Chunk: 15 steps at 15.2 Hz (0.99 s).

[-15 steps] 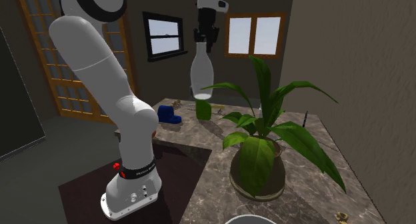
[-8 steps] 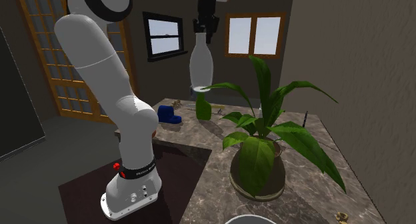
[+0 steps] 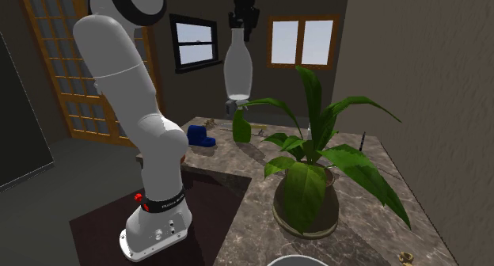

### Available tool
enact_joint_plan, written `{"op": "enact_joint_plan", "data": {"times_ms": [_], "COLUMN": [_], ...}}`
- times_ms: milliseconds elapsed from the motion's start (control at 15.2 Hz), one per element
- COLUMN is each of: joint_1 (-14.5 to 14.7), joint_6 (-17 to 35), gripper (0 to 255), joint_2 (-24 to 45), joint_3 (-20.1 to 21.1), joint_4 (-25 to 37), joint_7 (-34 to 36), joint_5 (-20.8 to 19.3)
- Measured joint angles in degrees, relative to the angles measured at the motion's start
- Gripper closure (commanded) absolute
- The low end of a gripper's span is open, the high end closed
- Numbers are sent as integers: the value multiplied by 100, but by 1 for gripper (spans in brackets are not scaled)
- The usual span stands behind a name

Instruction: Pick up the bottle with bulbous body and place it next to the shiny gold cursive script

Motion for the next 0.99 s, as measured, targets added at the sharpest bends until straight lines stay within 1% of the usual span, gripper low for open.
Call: {"op": "enact_joint_plan", "data": {"times_ms": [198, 264, 396, 462, 660, 726, 990], "joint_1": [123, 165, 249, 291, 441, 481, 663], "joint_6": [147, 276, 485, 530, 830, 866, 1223], "gripper": [255, 255, 255, 255, 255, 255, 255], "joint_2": [-13, -89, -96, -31, -11, 71, 238], "joint_3": [242, 321, 487, 579, 872, 960, 1311], "joint_4": [-159, -361, -571, -547, -803, -750, -906], "joint_7": [390, 517, 775, 915, 1361, 1495, 2016], "joint_5": [129, 176, 262, 299, 435, 458, 562]}}
